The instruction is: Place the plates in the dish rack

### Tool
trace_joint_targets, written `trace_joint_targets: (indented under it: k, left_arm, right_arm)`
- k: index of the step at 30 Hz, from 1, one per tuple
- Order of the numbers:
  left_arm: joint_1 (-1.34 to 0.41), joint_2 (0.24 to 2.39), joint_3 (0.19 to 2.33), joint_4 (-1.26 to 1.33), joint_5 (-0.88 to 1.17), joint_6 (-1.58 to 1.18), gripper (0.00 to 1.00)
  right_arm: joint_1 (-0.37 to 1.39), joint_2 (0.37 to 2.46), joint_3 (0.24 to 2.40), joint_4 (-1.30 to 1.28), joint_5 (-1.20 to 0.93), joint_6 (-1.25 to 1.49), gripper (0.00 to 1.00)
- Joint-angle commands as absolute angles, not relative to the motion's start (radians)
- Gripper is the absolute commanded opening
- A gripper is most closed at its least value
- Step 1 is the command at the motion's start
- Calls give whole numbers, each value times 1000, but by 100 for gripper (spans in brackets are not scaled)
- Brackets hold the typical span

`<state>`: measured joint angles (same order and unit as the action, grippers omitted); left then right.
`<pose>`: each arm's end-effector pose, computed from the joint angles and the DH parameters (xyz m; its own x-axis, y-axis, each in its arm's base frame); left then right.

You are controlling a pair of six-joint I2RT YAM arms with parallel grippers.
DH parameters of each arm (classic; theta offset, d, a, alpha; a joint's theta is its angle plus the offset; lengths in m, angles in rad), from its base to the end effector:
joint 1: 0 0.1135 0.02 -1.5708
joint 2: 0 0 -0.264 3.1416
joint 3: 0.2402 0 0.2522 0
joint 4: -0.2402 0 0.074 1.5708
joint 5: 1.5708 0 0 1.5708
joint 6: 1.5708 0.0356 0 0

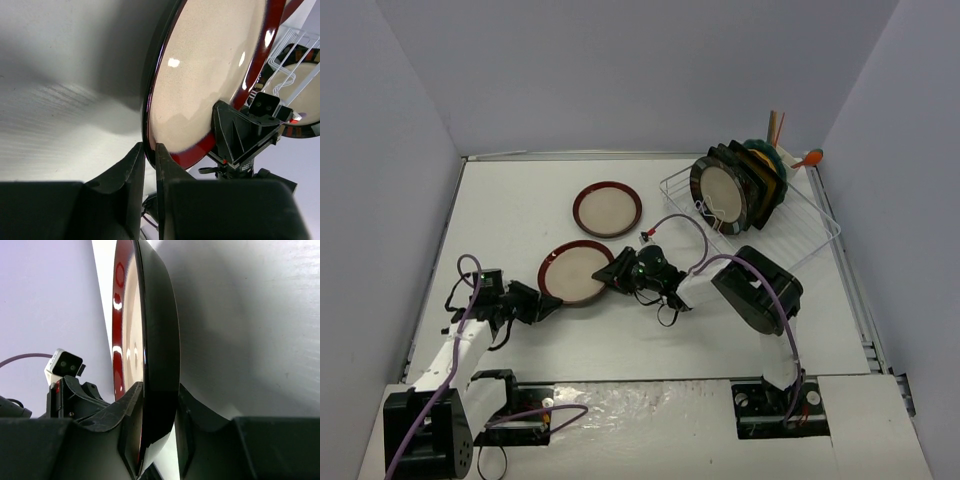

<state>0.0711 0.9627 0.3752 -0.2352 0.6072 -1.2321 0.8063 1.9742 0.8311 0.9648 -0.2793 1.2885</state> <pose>0.1775 -0.0077 0.1687 -0.5531 -0.8159 0.1684 -0.5803 0.2322 -0.7806 0.2603 0.2856 0.1391 -0.8809 0.4153 -0.2272 -0.1277 0.2537 0.9588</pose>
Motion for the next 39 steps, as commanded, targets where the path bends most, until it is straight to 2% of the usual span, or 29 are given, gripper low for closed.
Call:
trace_joint_targets:
  k: [1,2,5,8,11,16,21,27,32,39]
  left_arm:
    - [62,936,398,-168,661,-1162,22]
    - [63,937,396,-169,661,-1159,33]
    - [61,936,402,-172,659,-1155,48]
    - [61,935,417,-179,652,-1148,70]
    - [61,940,454,-198,644,-1129,82]
    - [64,994,576,-317,600,-973,95]
    - [65,1087,737,-487,490,-755,97]
    - [66,1159,879,-606,312,-545,97]
    - [67,1208,912,-611,206,-434,97]
    - [67,1247,864,-538,222,-413,97]
  right_arm:
    - [799,1782,856,970,-212,1155,0]
    - [798,1757,867,935,-204,1123,0]
    - [795,1665,912,809,-173,973,0]
    - [779,1598,968,673,-141,864,0]
    - [739,1524,1037,533,-148,737,0]
    - [626,1447,1212,227,-193,391,0]
    - [496,1383,1389,43,-186,12,0]
    - [370,1372,1513,-63,-143,-290,0]
    - [314,1404,1522,-61,-99,-423,0]
    - [289,1480,1528,-59,-64,-515,0]
